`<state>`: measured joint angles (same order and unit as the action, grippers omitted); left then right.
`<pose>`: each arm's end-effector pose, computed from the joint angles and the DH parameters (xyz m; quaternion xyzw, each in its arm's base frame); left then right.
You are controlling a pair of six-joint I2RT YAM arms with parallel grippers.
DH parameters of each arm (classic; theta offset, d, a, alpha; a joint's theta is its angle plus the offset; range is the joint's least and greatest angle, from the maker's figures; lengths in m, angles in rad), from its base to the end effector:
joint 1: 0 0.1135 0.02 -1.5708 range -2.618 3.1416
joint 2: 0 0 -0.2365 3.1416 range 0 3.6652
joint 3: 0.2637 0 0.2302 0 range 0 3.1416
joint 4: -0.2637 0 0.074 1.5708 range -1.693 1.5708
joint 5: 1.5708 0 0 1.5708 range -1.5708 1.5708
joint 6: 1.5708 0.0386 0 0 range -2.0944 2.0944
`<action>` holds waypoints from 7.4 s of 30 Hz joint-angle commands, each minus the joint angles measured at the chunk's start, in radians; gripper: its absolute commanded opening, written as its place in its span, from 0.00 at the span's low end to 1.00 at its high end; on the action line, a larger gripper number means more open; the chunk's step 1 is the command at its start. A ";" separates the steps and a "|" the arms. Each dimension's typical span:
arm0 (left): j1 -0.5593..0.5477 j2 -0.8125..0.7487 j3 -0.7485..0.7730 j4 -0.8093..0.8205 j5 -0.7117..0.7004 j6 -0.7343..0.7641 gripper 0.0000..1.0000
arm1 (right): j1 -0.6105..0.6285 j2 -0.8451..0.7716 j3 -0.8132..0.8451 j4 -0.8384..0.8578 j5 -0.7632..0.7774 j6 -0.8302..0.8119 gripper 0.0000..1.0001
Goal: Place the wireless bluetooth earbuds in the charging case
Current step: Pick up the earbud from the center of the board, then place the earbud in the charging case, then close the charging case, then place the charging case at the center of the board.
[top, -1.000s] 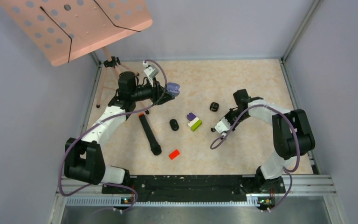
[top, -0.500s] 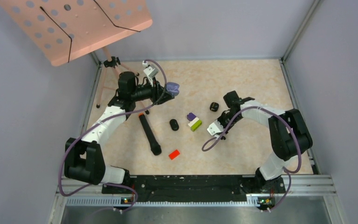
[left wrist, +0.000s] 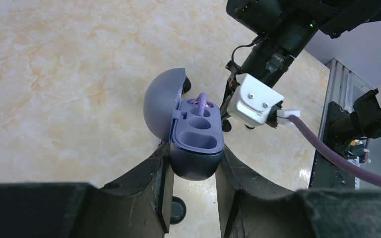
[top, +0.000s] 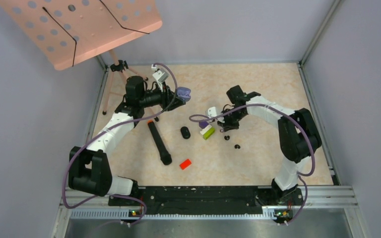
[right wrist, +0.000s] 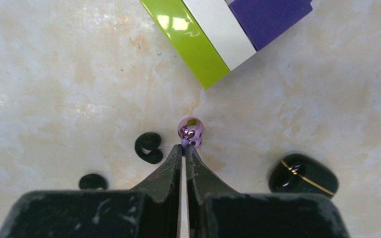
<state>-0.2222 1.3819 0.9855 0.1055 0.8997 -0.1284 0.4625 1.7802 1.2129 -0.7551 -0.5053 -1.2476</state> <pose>0.2837 -0.0951 0.2872 0.2932 0.7094 -0.4372 0.4687 0.2739 0.1574 0.1715 -0.7453 0.6071 0.1833 0.2057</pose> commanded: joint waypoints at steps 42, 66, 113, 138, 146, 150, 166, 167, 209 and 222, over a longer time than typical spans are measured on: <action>-0.167 0.135 0.289 -0.556 0.270 0.920 0.00 | 0.104 0.092 0.983 -0.665 -0.366 0.563 0.00; -0.209 0.151 0.309 -0.450 0.269 0.811 0.00 | 0.110 0.121 0.987 -0.608 -0.390 0.603 0.00; -0.209 0.138 0.276 -0.350 0.246 0.701 0.00 | 0.007 -0.141 0.732 -0.353 -0.355 0.580 0.72; -0.210 0.252 0.226 -0.114 0.080 0.249 0.00 | -0.057 -0.541 0.101 0.146 0.050 0.750 0.98; -0.213 0.319 0.175 0.171 0.142 0.025 0.00 | -0.109 -0.607 -0.037 0.184 -0.139 0.765 0.99; -0.227 0.305 0.200 0.136 0.175 0.131 0.00 | -0.109 -0.520 -0.051 0.224 -0.273 0.696 0.99; -0.271 0.313 0.304 -0.158 0.192 0.413 0.00 | -0.029 -0.318 0.071 0.234 -0.444 0.623 0.96; -0.272 0.319 0.303 -0.125 0.189 0.383 0.00 | -0.016 -0.320 0.061 0.236 -0.442 0.621 0.95; -0.298 0.646 0.344 -0.041 -0.377 -0.174 0.58 | -0.192 -0.513 -0.191 0.350 -0.033 0.894 0.96; -0.276 0.255 0.400 -0.655 -0.399 0.252 0.99 | -0.132 -0.314 -0.114 0.420 -0.157 0.801 0.87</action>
<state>-0.5003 1.8221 1.4155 -0.3145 0.5297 -0.0616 0.2859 1.4029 1.0210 -0.4065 -0.6151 -0.4088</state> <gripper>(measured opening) 0.990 0.876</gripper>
